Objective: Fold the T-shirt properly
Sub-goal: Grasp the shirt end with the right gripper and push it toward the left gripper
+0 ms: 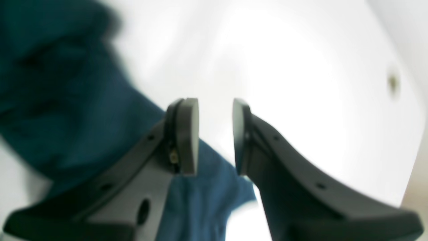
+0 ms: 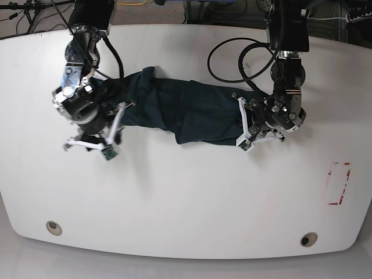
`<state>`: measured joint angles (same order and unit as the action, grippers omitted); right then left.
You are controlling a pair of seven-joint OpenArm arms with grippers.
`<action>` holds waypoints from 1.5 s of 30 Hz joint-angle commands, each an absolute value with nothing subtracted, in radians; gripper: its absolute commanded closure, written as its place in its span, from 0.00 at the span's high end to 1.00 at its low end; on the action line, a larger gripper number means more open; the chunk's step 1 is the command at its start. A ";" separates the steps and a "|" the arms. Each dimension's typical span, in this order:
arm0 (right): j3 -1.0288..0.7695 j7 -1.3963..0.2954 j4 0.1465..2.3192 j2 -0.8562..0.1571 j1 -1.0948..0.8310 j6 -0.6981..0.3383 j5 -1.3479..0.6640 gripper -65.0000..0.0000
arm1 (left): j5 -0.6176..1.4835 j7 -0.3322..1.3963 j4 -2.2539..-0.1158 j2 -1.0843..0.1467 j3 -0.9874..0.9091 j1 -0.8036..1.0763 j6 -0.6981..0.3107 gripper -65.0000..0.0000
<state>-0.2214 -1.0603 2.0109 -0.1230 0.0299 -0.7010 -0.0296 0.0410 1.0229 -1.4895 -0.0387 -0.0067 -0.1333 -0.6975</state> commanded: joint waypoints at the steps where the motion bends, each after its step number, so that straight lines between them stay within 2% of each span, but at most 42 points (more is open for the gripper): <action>1: -0.357 -1.053 2.006 -0.105 0.048 -0.698 -0.087 0.26 | 0.041 1.017 -1.503 -0.039 -0.008 -0.153 -0.698 0.10; 3: -0.466 -1.069 1.986 -0.096 0.068 -0.698 -0.147 0.32 | 0.041 1.017 -1.503 -0.038 -0.008 -0.151 -0.698 0.10; 6: -0.582 -1.139 1.939 -0.094 0.094 -0.698 -0.217 0.52 | 0.041 1.017 -1.503 -0.038 -0.008 -0.150 -0.698 0.10; 7: -0.644 -1.173 1.906 -0.094 0.107 -0.698 -0.252 0.66 | 0.041 1.017 -1.501 -0.038 -0.008 -0.150 -0.698 0.10; 8: -0.667 -1.182 1.896 -0.093 0.111 -0.698 -0.266 0.70 | 0.041 1.017 -1.501 -0.038 -0.008 -0.150 -0.698 0.10; 10: -0.748 -1.210 1.853 -0.091 0.122 -0.698 -0.332 0.85 | 0.041 1.017 -1.501 -0.038 -0.008 -0.148 -0.698 0.10; 12: -0.805 -1.233 1.810 -0.093 0.125 -0.698 -0.400 0.92 | 0.039 1.017 -1.501 -0.041 -0.008 -0.148 -0.698 0.10; 18: -0.947 -1.328 1.662 -0.130 0.147 -0.698 -0.582 0.89 | 0.039 1.017 -1.501 -0.044 -0.008 -0.147 -0.698 0.10; 25: -1.021 -1.336 1.495 -0.173 0.142 -0.698 -0.633 0.88 | 0.039 1.017 -1.501 -0.044 -0.008 -0.147 -0.698 0.10; 34: -1.010 -1.336 1.394 -0.173 0.122 -0.698 -0.638 0.88 | 0.039 1.017 -1.501 -0.042 -0.008 -0.147 -0.698 0.10; 45: -0.832 -1.299 1.397 -0.076 0.097 -0.698 -0.638 0.88 | 0.039 1.017 -1.501 -0.041 -0.008 -0.147 -0.698 0.10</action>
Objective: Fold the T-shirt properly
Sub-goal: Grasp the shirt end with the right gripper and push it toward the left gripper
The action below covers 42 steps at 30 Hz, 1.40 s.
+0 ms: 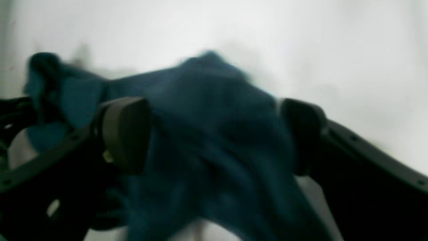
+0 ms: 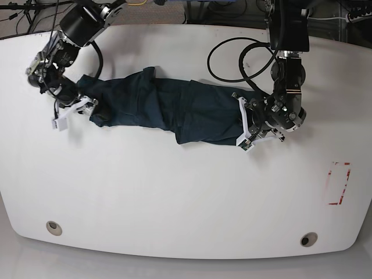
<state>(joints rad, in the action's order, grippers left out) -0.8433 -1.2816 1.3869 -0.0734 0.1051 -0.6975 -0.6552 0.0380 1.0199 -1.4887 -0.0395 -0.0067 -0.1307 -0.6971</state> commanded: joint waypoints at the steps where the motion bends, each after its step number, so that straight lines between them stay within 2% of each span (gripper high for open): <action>1: -0.822 -1.294 1.397 -0.073 0.094 -0.698 -0.638 0.88 | 0.039 1.017 -1.501 -0.041 -0.008 -0.147 -0.698 0.10; 6: -0.779 -1.254 1.395 -0.067 0.088 -0.698 -0.638 0.85 | 0.039 1.017 -1.501 -0.044 -0.008 -0.147 -0.698 0.10; 9: -0.768 -1.233 1.395 -0.061 0.087 -0.698 -0.630 0.72 | 0.039 1.017 -1.501 -0.044 -0.008 -0.147 -0.698 0.10; 10: -0.768 -1.225 1.392 -0.064 0.085 -0.698 -0.628 0.59 | 0.039 1.017 -1.501 -0.044 -0.008 -0.147 -0.698 0.10; 11: -0.768 -1.224 1.392 -0.064 0.085 -0.698 -0.628 0.52 | 0.039 1.017 -1.501 -0.044 -0.008 -0.147 -0.698 0.10; 13: -0.768 -1.221 1.395 -0.067 0.082 -0.698 -0.628 0.27 | 0.039 1.017 -1.501 -0.044 -0.008 -0.147 -0.698 0.10; 15: -0.766 -1.221 1.400 -0.079 0.074 -0.698 -0.628 0.06 | 0.039 1.017 -1.501 -0.044 -0.008 -0.147 -0.698 0.10; 16: -0.766 -1.221 1.405 -0.085 0.074 -0.698 -0.628 0.00 | 0.039 1.017 -1.501 -0.044 -0.008 -0.147 -0.698 0.10; 24: -0.753 -1.224 1.649 -0.093 0.025 -0.698 -0.628 0.02 | 0.030 1.018 -1.500 -0.044 -0.008 -0.147 -0.698 0.10; 33: -0.484 -1.227 1.945 -0.174 -0.018 -0.698 -0.630 0.00 | 0.028 1.018 -1.498 -0.041 -0.002 -0.147 -0.698 0.10; 37: -0.389 -1.228 2.009 -0.193 -0.015 -0.698 -0.633 0.00 | 0.028 1.018 -1.461 -0.039 0.028 -0.148 -0.693 0.10; 42: -0.271 -1.230 2.023 -0.189 0.016 -0.698 -0.638 0.00 | 0.030 1.013 -1.409 -0.039 0.087 -0.151 -0.628 0.10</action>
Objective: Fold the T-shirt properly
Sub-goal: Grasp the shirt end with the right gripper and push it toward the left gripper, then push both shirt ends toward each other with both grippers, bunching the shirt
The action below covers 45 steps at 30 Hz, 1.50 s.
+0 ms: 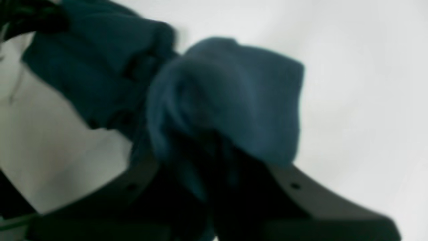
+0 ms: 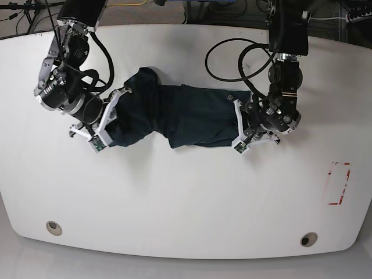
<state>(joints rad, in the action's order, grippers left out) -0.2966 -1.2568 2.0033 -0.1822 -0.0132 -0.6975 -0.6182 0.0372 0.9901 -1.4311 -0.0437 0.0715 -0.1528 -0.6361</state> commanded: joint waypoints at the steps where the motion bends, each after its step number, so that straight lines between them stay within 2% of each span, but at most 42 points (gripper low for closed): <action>1: -0.254 -1.230 2.022 -0.188 0.022 -0.698 -0.638 0.00 | 0.031 1.013 -1.403 -0.038 0.093 -0.151 -0.625 0.10; 9: -0.166 -1.230 2.009 -0.067 0.087 -0.664 -0.628 0.01 | 0.031 0.980 -1.397 -0.015 0.105 -0.147 -0.618 0.10; 21: -0.102 -1.213 1.859 0.039 0.194 -0.665 -0.555 0.01 | 0.031 0.977 -1.402 0.004 0.107 -0.125 -0.621 0.10; 31: -0.012 -1.066 1.739 0.047 0.214 -0.670 -0.467 0.01 | 0.031 0.974 -1.400 0.004 0.107 -0.117 -0.622 0.10; 40: -0.004 -1.053 1.669 0.050 0.214 -0.671 -0.460 0.01 | 0.033 0.974 -1.403 0.004 0.107 -0.114 -0.622 0.10; 43: -0.004 -1.032 1.669 0.050 0.211 -0.667 -0.460 0.09 | 0.033 0.974 -1.403 0.004 0.105 -0.114 -0.622 0.10; 45: -0.004 -1.010 1.669 0.050 0.211 -0.665 -0.460 0.24 | 0.033 0.974 -1.403 0.004 0.102 -0.114 -0.622 0.10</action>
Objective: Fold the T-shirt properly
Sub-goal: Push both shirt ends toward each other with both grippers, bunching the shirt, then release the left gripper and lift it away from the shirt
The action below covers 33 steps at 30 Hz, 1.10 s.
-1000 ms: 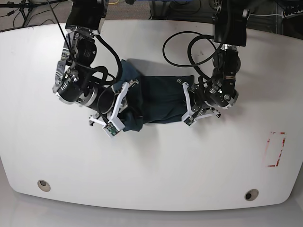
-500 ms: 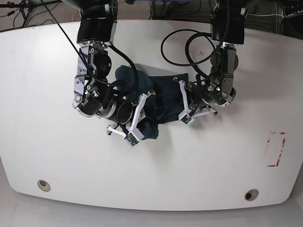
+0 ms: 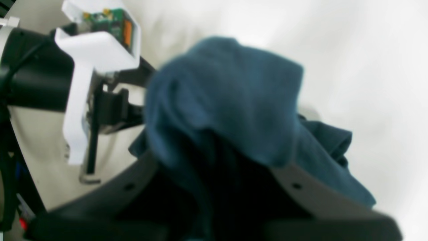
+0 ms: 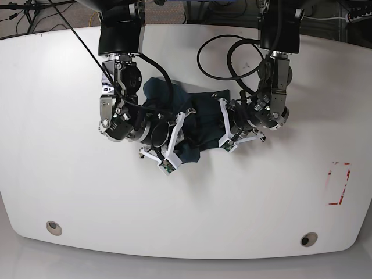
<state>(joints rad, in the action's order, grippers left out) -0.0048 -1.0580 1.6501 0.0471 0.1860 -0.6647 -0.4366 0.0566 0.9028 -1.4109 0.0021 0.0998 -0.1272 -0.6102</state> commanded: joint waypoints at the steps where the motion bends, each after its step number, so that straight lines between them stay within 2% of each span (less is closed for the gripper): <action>1: -0.004 -1.004 1.669 0.050 0.211 -0.665 -0.460 0.31 | 0.033 0.974 -1.403 0.004 0.102 -0.114 -0.622 0.10; 6: -0.002 -0.997 1.669 0.050 0.219 -0.665 -0.464 0.74 | 0.038 0.974 -1.403 0.005 0.101 -0.116 -0.624 0.11; 9: -0.002 -0.997 1.672 0.053 0.234 -0.665 -0.466 0.88 | 0.039 0.974 -1.403 0.008 0.099 -0.117 -0.624 0.11; 15: -0.002 -0.998 1.693 0.064 0.237 -0.665 -0.466 0.87 | 0.039 0.974 -1.406 0.033 0.077 -0.122 -0.625 0.14; 23: -0.002 -1.007 1.779 0.065 0.248 -0.665 -0.466 0.84 | 0.041 0.975 -1.420 0.094 -0.010 -0.148 -0.627 0.33; 29: -0.008 -1.010 1.831 0.028 0.249 -0.668 -0.466 0.84 | 0.101 0.975 -1.483 0.104 -0.084 -0.156 -0.698 0.34; 33: -0.010 -1.012 1.862 0.007 0.245 -0.673 -0.466 0.84 | 0.186 0.978 -1.518 0.104 -0.122 -0.174 -0.698 0.34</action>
